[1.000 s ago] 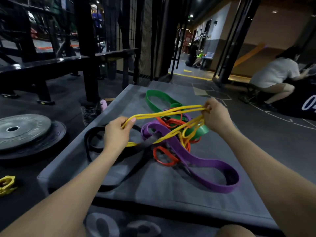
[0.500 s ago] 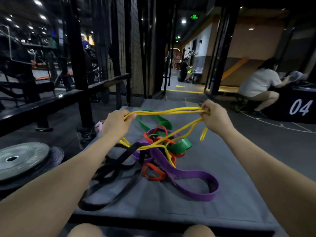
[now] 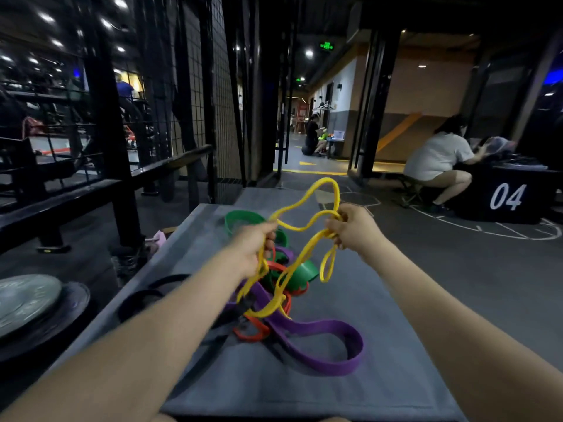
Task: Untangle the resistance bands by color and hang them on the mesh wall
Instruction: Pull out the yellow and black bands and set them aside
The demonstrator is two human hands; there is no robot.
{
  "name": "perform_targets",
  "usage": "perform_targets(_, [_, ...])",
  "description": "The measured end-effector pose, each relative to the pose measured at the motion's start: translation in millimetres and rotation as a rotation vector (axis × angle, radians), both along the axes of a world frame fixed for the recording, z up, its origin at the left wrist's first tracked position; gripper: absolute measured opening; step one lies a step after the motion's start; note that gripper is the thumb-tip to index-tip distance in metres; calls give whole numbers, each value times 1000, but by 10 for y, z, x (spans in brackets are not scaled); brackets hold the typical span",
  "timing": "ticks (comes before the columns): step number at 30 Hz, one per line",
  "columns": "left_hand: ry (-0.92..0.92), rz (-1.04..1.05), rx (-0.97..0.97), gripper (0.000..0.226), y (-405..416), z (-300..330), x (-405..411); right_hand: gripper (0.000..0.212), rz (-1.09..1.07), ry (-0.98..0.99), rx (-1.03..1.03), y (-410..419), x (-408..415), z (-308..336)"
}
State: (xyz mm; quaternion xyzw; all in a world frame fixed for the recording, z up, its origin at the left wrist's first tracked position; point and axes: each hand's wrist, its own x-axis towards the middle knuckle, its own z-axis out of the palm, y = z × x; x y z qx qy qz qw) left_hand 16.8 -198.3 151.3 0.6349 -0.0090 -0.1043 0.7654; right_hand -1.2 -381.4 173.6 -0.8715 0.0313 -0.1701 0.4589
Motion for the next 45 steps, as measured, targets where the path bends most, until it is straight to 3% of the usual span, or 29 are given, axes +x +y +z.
perform_targets(5, [-179, -214, 147, 9, -391, -258, -125, 23, -34, 78, -10, 52, 75, -218])
perform_targets(13, [-387, -254, 649, 12, -301, -299, 24, 20, -30, 148, -213, -44, 22, -394])
perform_targets(17, [-377, -298, 838, 15, -54, -257, 96, 40, -96, 102, -356, -194, -8, -467])
perform_targets(22, [-388, -387, 1039, 20, 158, -152, 91, 36, -125, 94, -434, -254, 32, -550])
perform_targets(26, [-383, -430, 1162, 16, 259, -112, 102, 15, -138, 142, -446, -250, 30, -557])
perform_targets(28, [-384, -467, 1231, 20, 306, -118, 110, 22, -147, 141, -464, -229, 33, -554])
perform_targets(32, [-376, -510, 1514, 14, 528, -113, 145, 15, -244, 136, -448, -377, -18, -539])
perform_targets(35, [-368, -472, 1442, 18, 618, -125, 179, 15, -171, 165, -423, -391, -11, -532])
perform_targets(39, [-451, -400, 1348, 23, 414, -139, 151, 36, -118, 185, -473, -114, 92, -610])
perform_targets(44, [-335, -191, 1065, 25, 725, -148, 224, 16, -140, 264, -406, -95, 110, -677])
perform_targets(45, [-317, -170, 1032, 26, 775, -149, 234, 24, -116, 299, -411, -69, 104, -679])
